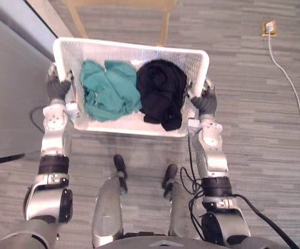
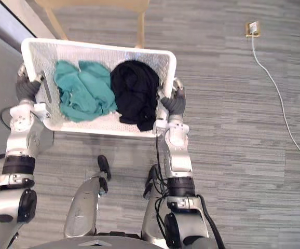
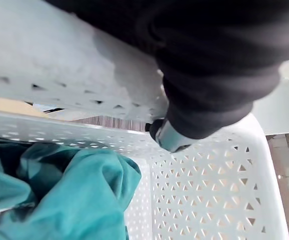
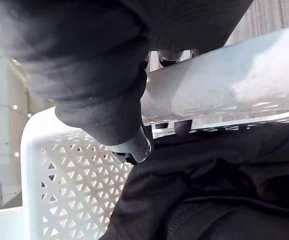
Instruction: Pick up the laundry basket with both hands and put the clothes into the washing machine.
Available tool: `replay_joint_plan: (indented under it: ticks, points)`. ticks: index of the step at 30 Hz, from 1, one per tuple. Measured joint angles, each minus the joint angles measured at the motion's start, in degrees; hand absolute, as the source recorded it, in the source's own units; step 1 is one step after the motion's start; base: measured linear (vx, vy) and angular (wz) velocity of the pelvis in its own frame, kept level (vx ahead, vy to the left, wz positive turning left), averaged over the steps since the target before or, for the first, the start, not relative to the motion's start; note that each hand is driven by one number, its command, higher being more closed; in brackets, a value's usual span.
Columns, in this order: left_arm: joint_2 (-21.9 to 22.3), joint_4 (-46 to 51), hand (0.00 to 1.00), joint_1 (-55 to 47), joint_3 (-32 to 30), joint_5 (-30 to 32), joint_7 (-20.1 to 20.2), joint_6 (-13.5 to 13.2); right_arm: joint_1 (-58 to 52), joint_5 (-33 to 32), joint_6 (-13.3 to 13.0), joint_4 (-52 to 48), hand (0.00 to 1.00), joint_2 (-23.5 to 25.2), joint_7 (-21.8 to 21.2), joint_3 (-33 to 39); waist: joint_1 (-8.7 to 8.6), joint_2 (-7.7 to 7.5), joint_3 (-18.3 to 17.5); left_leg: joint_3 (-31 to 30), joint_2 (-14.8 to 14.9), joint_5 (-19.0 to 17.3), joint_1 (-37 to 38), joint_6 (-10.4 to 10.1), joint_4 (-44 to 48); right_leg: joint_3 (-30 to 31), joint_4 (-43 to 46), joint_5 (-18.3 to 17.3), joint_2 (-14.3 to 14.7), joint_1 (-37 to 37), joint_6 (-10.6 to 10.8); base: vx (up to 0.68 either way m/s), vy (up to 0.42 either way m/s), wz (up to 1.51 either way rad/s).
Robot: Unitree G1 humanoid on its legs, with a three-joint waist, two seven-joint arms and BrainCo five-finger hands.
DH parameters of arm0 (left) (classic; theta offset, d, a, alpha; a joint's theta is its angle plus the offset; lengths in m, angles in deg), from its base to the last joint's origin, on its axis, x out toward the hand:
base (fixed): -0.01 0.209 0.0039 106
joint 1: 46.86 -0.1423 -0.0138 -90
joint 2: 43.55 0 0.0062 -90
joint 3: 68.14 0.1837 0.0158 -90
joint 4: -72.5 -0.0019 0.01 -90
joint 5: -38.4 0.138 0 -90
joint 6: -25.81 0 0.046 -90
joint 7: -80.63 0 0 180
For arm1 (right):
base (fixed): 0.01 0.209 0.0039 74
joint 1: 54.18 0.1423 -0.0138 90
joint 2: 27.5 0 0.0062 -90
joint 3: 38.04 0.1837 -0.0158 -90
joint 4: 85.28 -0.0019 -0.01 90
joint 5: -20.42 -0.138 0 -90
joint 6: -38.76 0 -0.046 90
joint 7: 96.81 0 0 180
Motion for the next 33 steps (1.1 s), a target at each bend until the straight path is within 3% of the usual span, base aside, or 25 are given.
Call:
replay_joint_plan:
  ticks: [4, 9, 10, 11, 12, 13, 15, 18, 20, 21, 22, 23, 24, 27, 33]
  points:
    - [-0.1, 0.1, 1.00, 3.9, -2.2, -0.1, -2.0, 0.0, 7.2, -1.9, 0.1, 0.0, 1.00, -0.3, 2.2, 0.0, 0.68, -0.50, 2.3, 0.1, 1.5, 0.0, -2.2, 0.0, 1.9, -0.4, 4.3, -1.0, 0.2, -2.7, -1.5, 0.02, -0.033, 0.08]
    - [-1.0, 0.1, 1.00, 10.0, -2.5, -0.5, -3.3, 0.0, 14.6, -2.9, 1.2, 0.0, 1.00, -4.5, 2.7, 0.3, 1.12, -1.10, 3.9, 0.1, 2.8, 0.0, -6.1, 0.0, 3.2, -0.6, 7.6, -1.1, 0.7, -7.0, -1.7, 0.06, -0.021, 0.07]
    - [-1.2, 0.1, 1.00, 11.3, -2.5, -0.5, -3.3, 0.0, 15.7, -3.7, 1.2, 0.0, 1.00, -5.2, 3.1, 0.4, 0.77, -1.17, 4.1, -0.1, 3.1, 0.0, -6.6, 0.0, 3.3, -0.6, 12.7, -0.9, -0.2, -9.7, -1.8, 0.06, -0.028, 0.13]
    - [-1.3, 0.3, 1.00, 12.5, -2.5, -0.5, -3.3, 0.1, 16.9, -4.1, 1.3, 0.0, 1.00, -5.9, 3.3, 0.6, 0.73, -1.20, 4.7, -0.2, 3.5, 0.0, -6.9, 0.0, 3.4, -0.1, 17.4, -3.2, -1.4, -14.6, -2.9, 0.07, -0.053, 0.07]
    - [-1.6, 0.3, 1.00, 13.0, -2.6, -0.5, -3.3, 0.1, 17.4, -4.2, 1.3, 0.0, 1.00, -6.1, 3.3, 0.6, 1.06, -1.28, 4.7, 0.0, 3.8, 0.0, -7.3, 0.0, 3.6, -0.2, 13.5, -3.7, -1.0, -15.1, -2.4, 0.08, -0.167, 0.26]
    - [-1.7, 0.5, 1.00, 14.2, -3.1, -0.5, -3.3, 0.5, 18.6, -4.1, 1.6, -0.3, 1.00, -6.7, 3.3, 0.6, 0.49, -1.91, 5.0, 0.4, 3.5, -0.8, -9.1, -0.7, 6.5, -0.4, 0.6, 5.4, -1.2, -13.9, -2.8, 0.06, -0.171, 0.04]
    - [-1.9, 2.8, 1.00, 14.2, -5.0, -0.4, -3.3, 0.8, 20.2, -4.0, 2.6, -0.2, 1.00, -6.8, 2.9, 0.2, 1.14, -1.67, 5.1, 0.5, 6.2, -1.8, -11.0, -1.8, 8.3, -0.7, 0.3, 5.4, 0.9, -14.8, -3.5, 0.06, -0.123, -0.16]
    - [-1.2, 2.8, 1.00, 14.7, -4.6, 0.1, -3.3, 2.4, 19.7, -4.0, 3.6, -0.2, 1.00, -7.5, 2.9, 0.7, -0.61, -1.70, 5.1, 0.6, 8.3, -1.8, -11.9, -1.8, 10.4, -1.8, 0.4, 5.3, 2.1, -14.1, -3.8, 0.11, -0.050, -0.06]
    - [-0.4, 2.6, 1.00, 14.7, -4.6, 0.1, -3.3, 3.1, 19.9, -4.2, 3.6, -0.3, 1.00, -7.9, 3.0, 0.9, -0.54, -1.84, 5.2, 1.6, 9.8, -1.9, -14.0, -1.7, 16.7, -1.0, 0.6, 5.3, 2.1, -13.6, -3.8, 0.13, 0.044, -0.18]
    - [-0.3, 2.5, 1.00, 14.9, -4.7, 0.1, -3.4, 3.2, 20.3, -4.6, 3.5, -0.4, 1.00, -8.0, 3.1, 1.0, -0.37, -1.91, 5.2, 1.8, 9.8, -3.7, -17.1, -2.0, 18.5, -0.3, 0.7, 5.2, 2.0, -13.6, -3.9, 0.08, 0.133, -0.34]
    - [-0.3, 2.6, 1.00, 15.3, -4.7, 0.1, -3.4, 3.2, 20.4, -5.0, 3.6, -0.4, 1.00, -8.5, 3.1, 0.9, 0.08, -1.76, 5.2, 2.5, 9.2, 2.0, -15.7, -0.8, 9.1, -0.4, 1.8, 5.1, 2.2, -14.0, -3.6, 0.06, 0.167, -0.43]
    - [-0.5, 2.5, 1.00, 15.6, -4.6, 0.1, -3.5, 3.2, 20.2, -5.2, 3.6, -0.5, 1.00, -8.3, 3.1, 1.0, 0.23, -2.02, 5.1, 3.3, 9.4, 1.1, -15.3, -1.0, 8.3, -0.3, 2.5, 4.6, 2.2, -14.3, -3.2, 0.06, 0.182, 0.02]
    - [-0.3, 1.8, 1.00, 17.3, -4.0, 0.2, -3.4, 3.7, 19.8, -5.4, 3.6, -0.8, 1.00, -8.4, 3.1, 2.1, -0.82, -2.23, 5.3, 3.2, 8.1, 1.5, -15.9, -0.6, 7.8, -0.9, 2.8, 4.6, 0.8, -14.5, -3.1, 0.05, 0.150, 0.23]
    - [-0.8, 0.6, 1.00, 17.6, -4.7, 0.2, -3.4, 5.4, 19.9, -6.8, 4.0, -0.7, 1.00, -7.2, 2.2, 2.5, 0.88, -2.34, 5.3, 3.5, 7.6, 1.4, -15.9, -0.3, 8.2, -2.0, 2.5, 4.5, 0.0, -14.2, -3.0, 0.08, 0.086, 0.17]
    - [-6.2, 0.2, 1.00, 18.6, -4.7, 3.5, -3.0, 7.0, 18.4, -8.7, 4.1, -1.2, 1.00, -6.8, -0.3, -0.6, 1.02, -2.37, 5.3, 3.0, 8.6, 1.4, -15.3, -0.3, 8.1, -3.4, 2.5, 4.3, 1.0, -12.7, -2.8, 0.04, -0.022, 0.02]
